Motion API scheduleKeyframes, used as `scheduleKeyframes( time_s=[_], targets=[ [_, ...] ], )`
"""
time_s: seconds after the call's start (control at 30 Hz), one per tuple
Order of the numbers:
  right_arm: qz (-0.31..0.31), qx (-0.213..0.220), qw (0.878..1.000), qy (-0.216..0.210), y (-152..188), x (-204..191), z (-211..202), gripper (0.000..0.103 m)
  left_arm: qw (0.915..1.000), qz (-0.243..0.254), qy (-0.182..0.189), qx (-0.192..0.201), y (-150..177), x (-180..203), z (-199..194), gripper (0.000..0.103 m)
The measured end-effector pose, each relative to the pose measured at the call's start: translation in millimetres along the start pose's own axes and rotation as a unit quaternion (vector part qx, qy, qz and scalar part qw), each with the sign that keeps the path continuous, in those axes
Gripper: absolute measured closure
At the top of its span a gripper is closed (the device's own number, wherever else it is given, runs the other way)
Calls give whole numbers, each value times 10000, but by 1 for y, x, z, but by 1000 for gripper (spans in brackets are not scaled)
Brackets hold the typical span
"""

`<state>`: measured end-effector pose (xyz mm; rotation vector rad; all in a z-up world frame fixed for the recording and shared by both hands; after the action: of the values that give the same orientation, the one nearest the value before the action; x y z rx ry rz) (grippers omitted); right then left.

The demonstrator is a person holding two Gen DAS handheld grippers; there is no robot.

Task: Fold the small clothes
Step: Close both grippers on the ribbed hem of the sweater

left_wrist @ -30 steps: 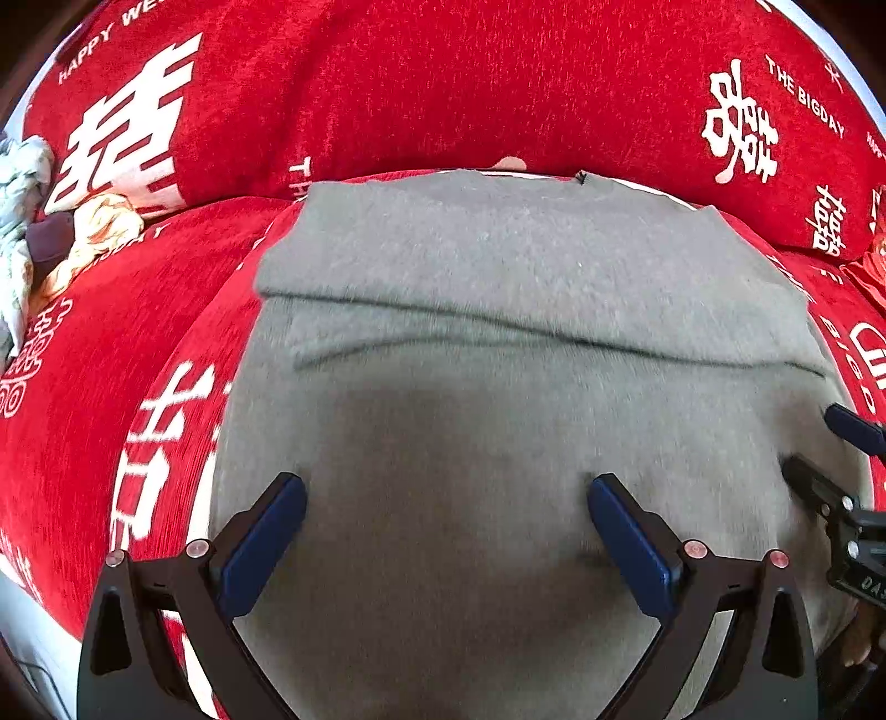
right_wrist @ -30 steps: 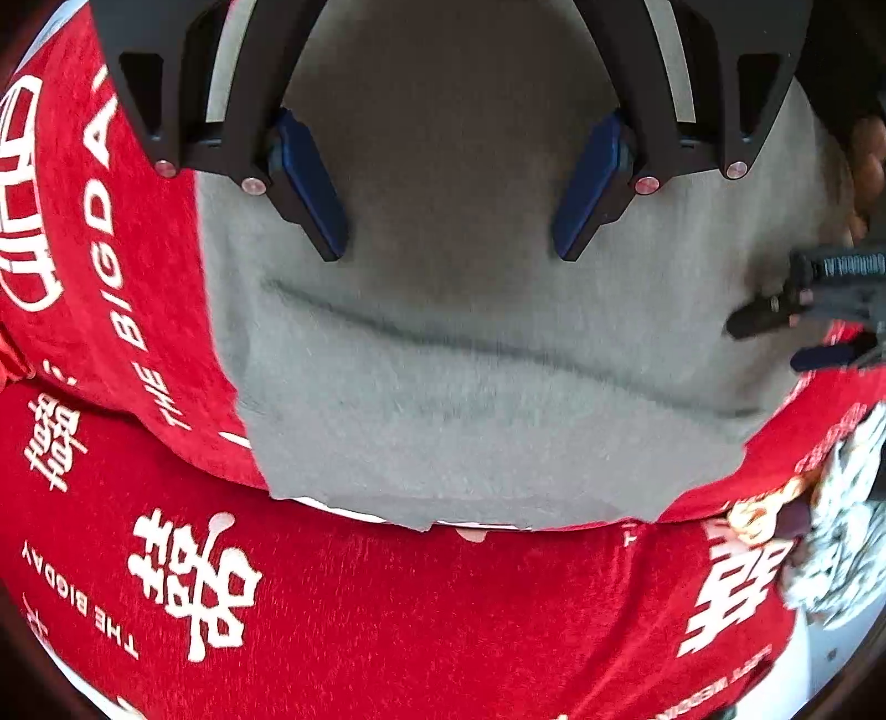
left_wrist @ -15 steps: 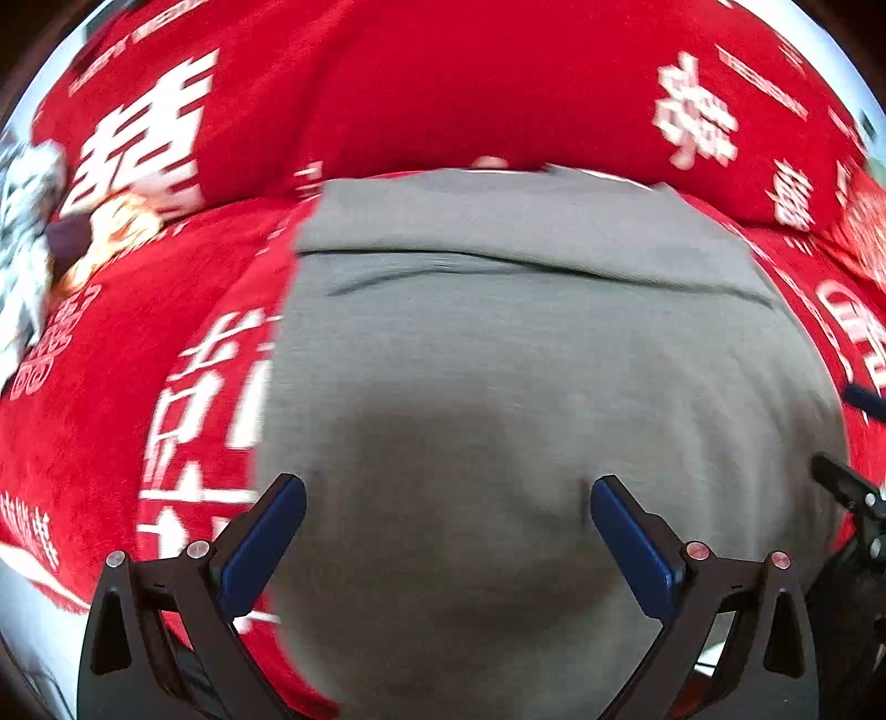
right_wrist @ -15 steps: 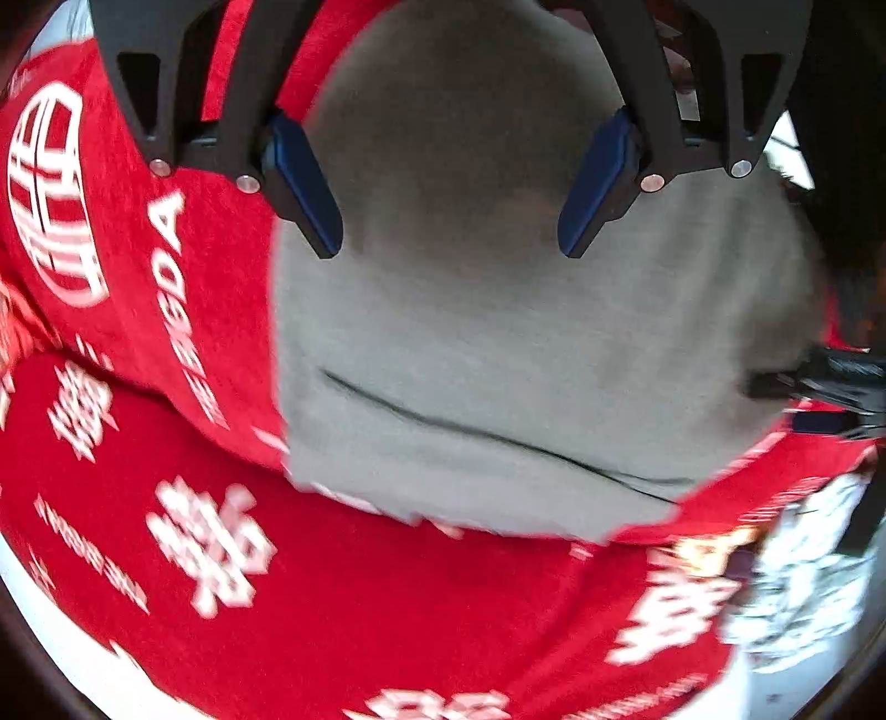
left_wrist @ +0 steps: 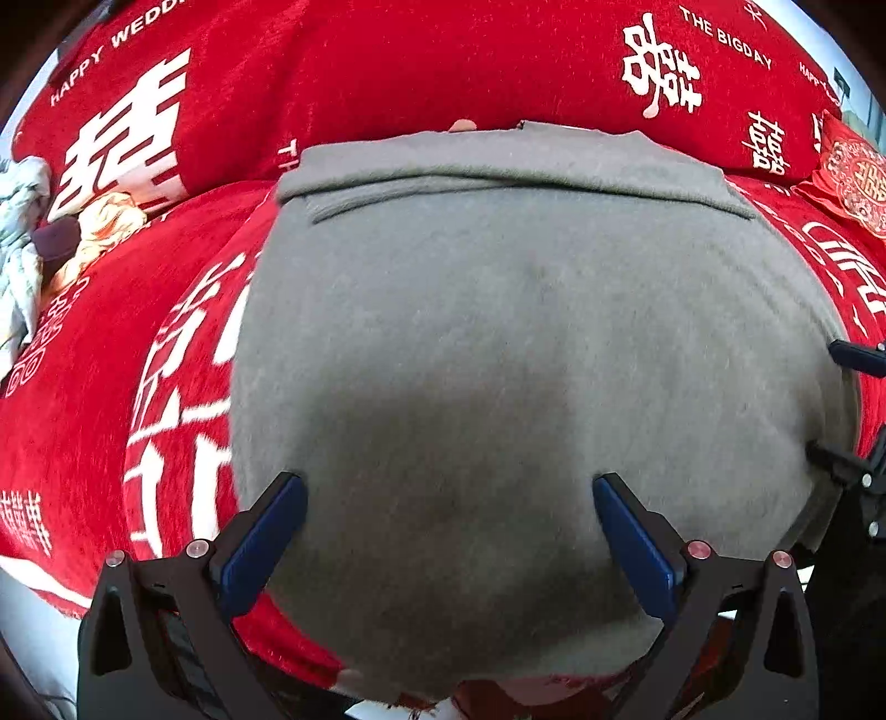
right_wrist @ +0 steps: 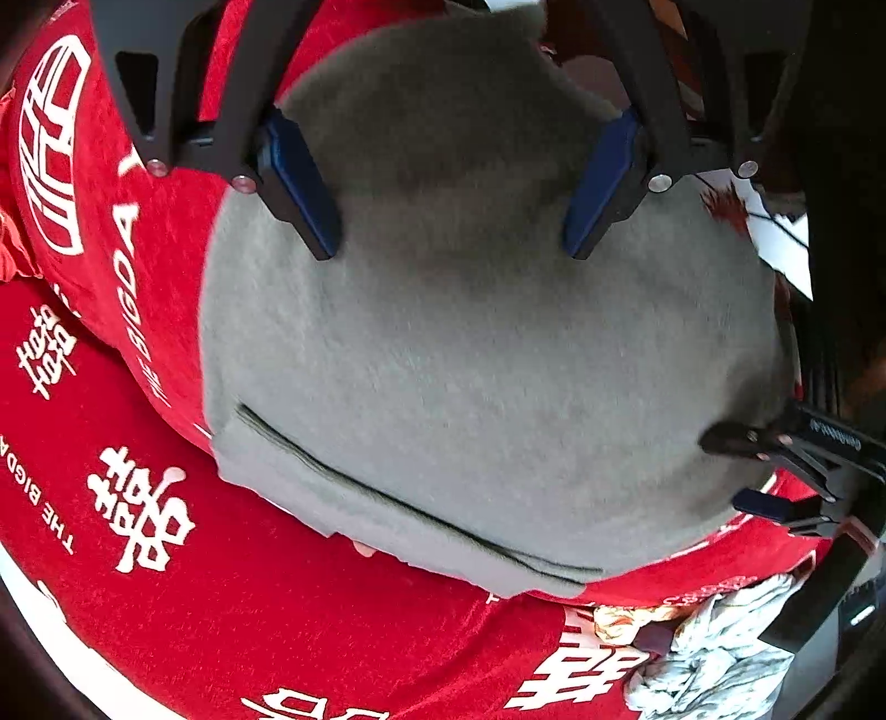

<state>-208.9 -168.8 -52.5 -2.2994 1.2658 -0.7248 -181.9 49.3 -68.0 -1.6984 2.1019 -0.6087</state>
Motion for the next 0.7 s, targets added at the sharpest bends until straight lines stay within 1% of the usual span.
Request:
scheduleKeyframes(
  time_s=[0.1,0.17,0.2,0.23,0.27,0.3,0.33,0.4,0.43,0.5,0.57,0.63,0.7],
  targets=[
    [-12,-36,9999,117,6,-3,-4,19,9999,-128,52,-60,4,-6,-4,0],
    [156,-177,9997,114,7,1,-7,19,9991,-406,69,-36,7,-19,-11,0],
    [335,-211,9991,123,9,5,-13,19,9983,-570,91,4,10,-27,-16,0],
    [471,-182,9986,178,11,11,-18,19,9964,-837,97,16,15,-41,-20,0],
    [619,-148,9978,210,14,16,-23,19,9945,-1027,185,-27,20,-48,-20,0],
    [790,-155,9966,191,19,23,-26,19,9917,-1234,341,-110,26,-56,-19,0],
    [945,-191,9952,175,24,28,-27,19,9861,-1548,546,-266,34,-65,-13,0],
    [1252,-320,9915,130,36,38,-25,19,9795,-1848,647,-471,43,-73,-4,0],
    [1377,-422,9895,70,42,40,-22,19,9773,-1911,683,-606,48,-72,1,0],
    [1561,-582,9860,-58,52,41,-17,19,9787,-1814,691,-663,48,-65,4,0],
    [1588,-551,9857,-79,55,37,-18,19,9843,-1493,612,-715,47,-49,5,0],
    [1556,-581,9861,-92,58,31,-18,22,9870,-1307,538,-767,47,-37,7,0],
    [1494,-591,9870,-26,58,28,-18,29,9871,-1283,578,-759,47,-32,7,0]
  ],
)
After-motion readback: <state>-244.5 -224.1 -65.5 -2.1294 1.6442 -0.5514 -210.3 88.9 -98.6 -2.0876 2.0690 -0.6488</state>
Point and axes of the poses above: each gripper's, at about its wrist camera, not at the fingertips, and z roughly the way its jaws point, x to its right, y to its underside, the point moved 6 cm from there along z, roughly the way its jaws point
